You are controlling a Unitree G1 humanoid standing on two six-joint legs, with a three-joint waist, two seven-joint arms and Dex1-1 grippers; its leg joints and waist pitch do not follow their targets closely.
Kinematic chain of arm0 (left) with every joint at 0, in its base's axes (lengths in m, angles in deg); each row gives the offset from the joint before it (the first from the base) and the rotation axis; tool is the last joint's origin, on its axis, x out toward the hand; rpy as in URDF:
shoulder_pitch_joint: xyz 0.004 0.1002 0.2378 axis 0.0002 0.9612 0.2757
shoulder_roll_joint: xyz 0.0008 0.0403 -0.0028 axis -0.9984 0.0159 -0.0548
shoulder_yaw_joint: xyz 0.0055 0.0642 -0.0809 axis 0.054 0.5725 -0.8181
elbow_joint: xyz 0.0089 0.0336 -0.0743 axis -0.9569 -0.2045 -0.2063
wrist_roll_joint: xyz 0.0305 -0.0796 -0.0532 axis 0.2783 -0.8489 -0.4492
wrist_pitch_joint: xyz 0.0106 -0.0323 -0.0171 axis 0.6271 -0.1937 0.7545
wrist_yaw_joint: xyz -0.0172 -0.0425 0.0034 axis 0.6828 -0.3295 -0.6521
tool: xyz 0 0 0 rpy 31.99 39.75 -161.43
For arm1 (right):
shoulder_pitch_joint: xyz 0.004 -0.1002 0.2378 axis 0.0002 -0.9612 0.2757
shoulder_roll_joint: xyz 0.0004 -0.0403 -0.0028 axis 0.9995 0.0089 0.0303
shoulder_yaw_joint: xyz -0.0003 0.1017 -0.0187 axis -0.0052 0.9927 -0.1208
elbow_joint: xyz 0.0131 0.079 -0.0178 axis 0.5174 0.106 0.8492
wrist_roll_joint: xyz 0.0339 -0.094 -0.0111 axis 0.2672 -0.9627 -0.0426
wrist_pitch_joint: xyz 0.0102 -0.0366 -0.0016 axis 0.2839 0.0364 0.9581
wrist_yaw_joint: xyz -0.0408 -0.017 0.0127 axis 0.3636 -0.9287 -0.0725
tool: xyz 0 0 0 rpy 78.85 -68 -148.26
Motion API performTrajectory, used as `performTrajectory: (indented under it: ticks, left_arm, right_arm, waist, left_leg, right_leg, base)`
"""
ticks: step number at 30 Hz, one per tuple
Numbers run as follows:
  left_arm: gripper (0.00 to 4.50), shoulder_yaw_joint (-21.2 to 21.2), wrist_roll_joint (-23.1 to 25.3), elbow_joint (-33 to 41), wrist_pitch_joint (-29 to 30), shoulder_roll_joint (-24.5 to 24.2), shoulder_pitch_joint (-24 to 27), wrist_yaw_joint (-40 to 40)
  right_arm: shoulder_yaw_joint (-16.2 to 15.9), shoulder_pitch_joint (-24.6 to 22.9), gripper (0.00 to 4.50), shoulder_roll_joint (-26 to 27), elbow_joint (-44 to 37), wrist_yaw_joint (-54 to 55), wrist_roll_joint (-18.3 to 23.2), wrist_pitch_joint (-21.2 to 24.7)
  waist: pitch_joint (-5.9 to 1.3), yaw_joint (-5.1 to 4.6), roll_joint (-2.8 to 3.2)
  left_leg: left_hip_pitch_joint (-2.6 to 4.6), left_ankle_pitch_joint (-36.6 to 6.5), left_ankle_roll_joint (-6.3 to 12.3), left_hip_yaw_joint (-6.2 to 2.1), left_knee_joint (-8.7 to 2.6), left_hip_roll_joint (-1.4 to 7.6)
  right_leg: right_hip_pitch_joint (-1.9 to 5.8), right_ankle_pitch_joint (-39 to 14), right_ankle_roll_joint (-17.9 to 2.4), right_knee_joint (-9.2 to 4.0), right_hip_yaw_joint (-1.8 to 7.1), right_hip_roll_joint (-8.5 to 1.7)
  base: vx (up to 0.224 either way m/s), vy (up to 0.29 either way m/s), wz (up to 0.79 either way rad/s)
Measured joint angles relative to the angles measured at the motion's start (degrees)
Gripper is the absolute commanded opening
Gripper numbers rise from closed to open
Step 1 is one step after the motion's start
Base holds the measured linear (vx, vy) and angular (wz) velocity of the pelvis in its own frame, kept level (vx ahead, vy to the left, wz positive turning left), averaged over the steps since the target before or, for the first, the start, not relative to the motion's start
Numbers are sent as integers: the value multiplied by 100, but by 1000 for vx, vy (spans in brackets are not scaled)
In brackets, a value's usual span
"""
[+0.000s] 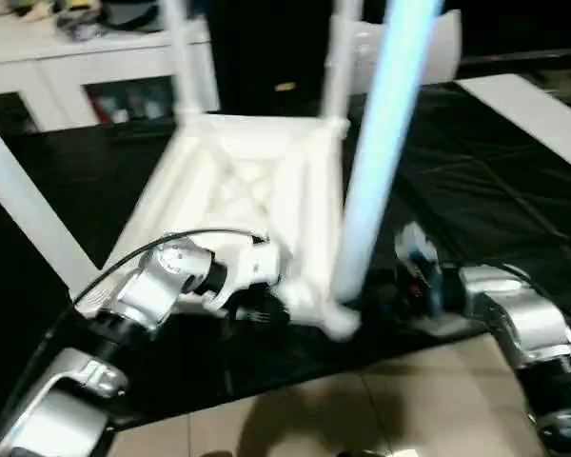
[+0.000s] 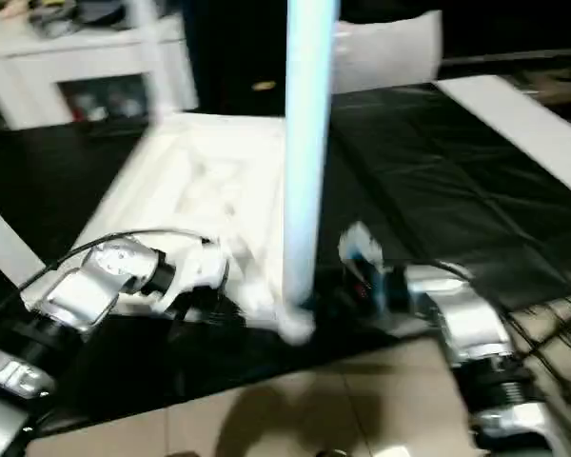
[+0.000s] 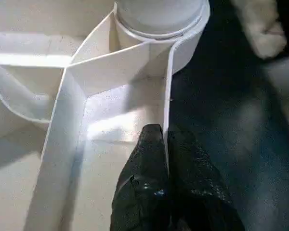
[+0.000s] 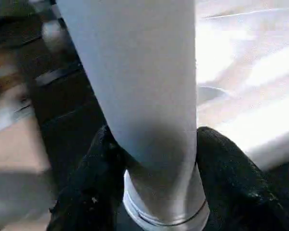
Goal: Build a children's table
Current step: Rotate leg to tighten
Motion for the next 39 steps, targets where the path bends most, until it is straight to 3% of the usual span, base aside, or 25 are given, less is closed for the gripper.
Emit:
performTrajectory:
  ticks: [2,6,11,12,13,15,17,21,28,33,37,39]
  left_arm:
    - [0,-145,38,0,371,228,-4,-479]
    - [0,-431,99,10,960,709,-3,-1377]
    - [0,-610,225,-34,1152,1261,-6,-2365]
    - [0,-613,234,-37,1152,1357,-7,-2516]
    - [0,-610,236,-37,1151,1384,-8,-2556]
    - [0,-533,236,-34,1094,1413,-26,-2549]
    - [0,-464,224,-15,1055,1438,-25,-2508]
    - [0,-350,213,7,912,1368,-25,-2382]
    - [0,-134,188,-58,245,887,8,-1652]
    - [0,-15,83,-146,-371,366,8,-895]
    - [0,130,71,-180,-875,9,7,-276]
    - [0,204,40,-200,-1112,-126,-4,44]
  right_arm:
    - [171,122,194,274,78,745,-134,150]
    - [490,313,192,883,175,2126,-376,417]
    - [826,487,192,1496,339,3496,-523,424]
    - [892,487,247,1566,373,3661,-525,334]
    - [920,487,261,1587,375,3700,-517,309]
    - [957,481,261,1601,391,3749,-484,312]
    - [981,415,299,1543,351,3731,-487,311]
    - [964,137,318,1207,64,3216,-353,304]
    - [741,-291,383,158,-383,1552,-36,202]
    - [699,-447,423,-628,-711,351,283,249]
    - [487,-446,441,-902,-697,-184,272,26]
    - [313,-424,441,-989,-670,-478,224,-122]
  waist:
    - [0,-157,0]
    - [0,-339,0]
    - [0,-401,0]
    - [0,-392,0]
    - [0,-388,0]
    - [-2,-332,4]
    - [-2,-248,5]
    - [-2,-99,6]
    - [0,67,7]
    - [-1,87,7]
    - [-1,141,7]
    - [-1,226,7]
  left_leg:
    - [0,8,-13,-1,0,4]
    - [-15,13,-19,-10,1,38]
    - [-26,16,-14,-33,-9,42]
    - [-29,26,8,-36,-17,41]
    - [-29,22,11,-37,-20,41]
    - [-36,22,11,-40,-39,41]
    - [-39,21,13,-40,-46,42]
    - [-38,19,15,-34,-47,43]
    - [-27,26,11,-29,-43,42]
    - [-26,26,11,-29,-42,44]
    - [-26,26,11,-29,-42,44]
    - [-26,26,11,-28,-41,44]
  right_leg:
    - [-2,1,1,-10,-10,1]
    - [3,2,3,-41,-28,38]
    - [4,3,2,-41,-28,56]
    - [4,6,-4,-41,-27,56]
    - [4,8,-8,-40,-27,57]
    - [-6,1,-7,-43,-26,60]
    - [-13,-7,-10,-38,-27,61]
    - [-15,-8,-12,-38,-23,61]
    - [-11,4,-20,-36,-18,60]
    - [-8,4,-19,-36,-16,63]
    - [-8,4,-19,-37,-16,63]
    - [-7,4,-19,-37,-15,62]
  base:
    - [0,0,0]
    - [0,0,0]
    - [0,0,0]
    - [0,0,0]
    - [0,0,0]
    - [0,0,0]
    - [0,0,0]
    - [0,0,0]
    - [0,0,0]
    - [0,0,0]
    - [0,0,0]
    - [0,0,0]
